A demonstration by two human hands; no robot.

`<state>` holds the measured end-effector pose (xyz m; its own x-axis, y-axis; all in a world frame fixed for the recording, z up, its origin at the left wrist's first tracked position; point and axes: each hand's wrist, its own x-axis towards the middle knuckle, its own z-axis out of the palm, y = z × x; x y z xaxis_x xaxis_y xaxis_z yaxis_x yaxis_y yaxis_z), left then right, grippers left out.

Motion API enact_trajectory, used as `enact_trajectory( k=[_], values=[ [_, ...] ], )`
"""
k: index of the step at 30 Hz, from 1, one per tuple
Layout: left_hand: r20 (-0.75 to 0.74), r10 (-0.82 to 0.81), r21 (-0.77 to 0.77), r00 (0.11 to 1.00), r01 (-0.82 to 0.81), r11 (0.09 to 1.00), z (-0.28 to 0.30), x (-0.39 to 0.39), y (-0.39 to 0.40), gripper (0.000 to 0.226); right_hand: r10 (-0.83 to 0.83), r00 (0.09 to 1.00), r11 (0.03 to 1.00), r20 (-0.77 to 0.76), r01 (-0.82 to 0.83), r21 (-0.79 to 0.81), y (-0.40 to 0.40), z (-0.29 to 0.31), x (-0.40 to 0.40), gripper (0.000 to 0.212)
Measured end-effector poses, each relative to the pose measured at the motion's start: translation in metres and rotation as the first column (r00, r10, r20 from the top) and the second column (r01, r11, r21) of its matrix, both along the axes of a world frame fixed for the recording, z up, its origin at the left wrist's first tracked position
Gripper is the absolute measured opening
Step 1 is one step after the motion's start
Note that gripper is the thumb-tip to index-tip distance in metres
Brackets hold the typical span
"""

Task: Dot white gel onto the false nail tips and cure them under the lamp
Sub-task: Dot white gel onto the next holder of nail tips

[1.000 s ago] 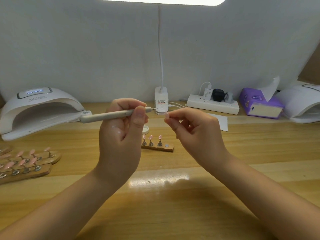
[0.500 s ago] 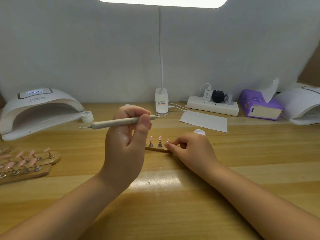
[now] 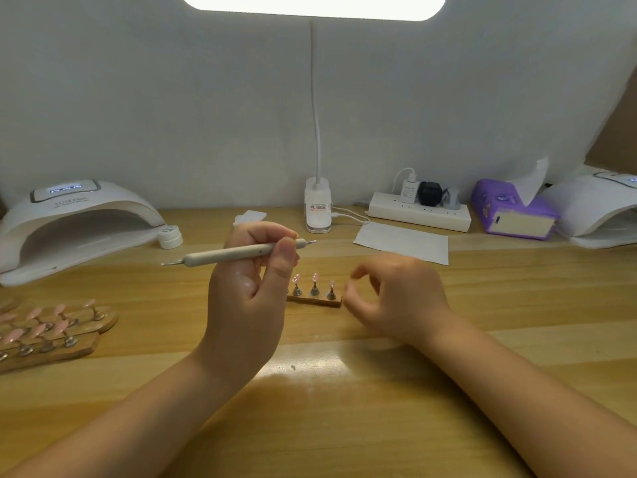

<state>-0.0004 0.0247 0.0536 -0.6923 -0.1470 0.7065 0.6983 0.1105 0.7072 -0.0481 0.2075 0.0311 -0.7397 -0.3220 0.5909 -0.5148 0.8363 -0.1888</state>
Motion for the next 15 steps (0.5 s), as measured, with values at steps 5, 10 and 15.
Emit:
enact_trajectory(
  k=[5, 10, 15],
  values=[
    [0.012, 0.005, -0.043, 1.0, -0.004, 0.999, -0.005, -0.001, 0.0, 0.007, -0.139, 0.987, 0.984, 0.078, 0.146, -0.103, 0.027, 0.005, -0.022, 0.046],
    [0.066, 0.022, -0.061, 0.998, -0.018, 0.998, -0.016, -0.004, -0.001, 0.006, -0.239, 0.902, 0.97, 0.36, 0.239, 0.046, 0.042, -0.01, -0.035, 0.067],
    [0.107, 0.028, -0.061, 0.994, -0.021, 0.998, -0.022, -0.006, -0.003, 0.005, -0.302, 0.867, 0.941, 0.395, 0.339, -0.024, 0.042, -0.013, -0.039, 0.079]
  ],
)
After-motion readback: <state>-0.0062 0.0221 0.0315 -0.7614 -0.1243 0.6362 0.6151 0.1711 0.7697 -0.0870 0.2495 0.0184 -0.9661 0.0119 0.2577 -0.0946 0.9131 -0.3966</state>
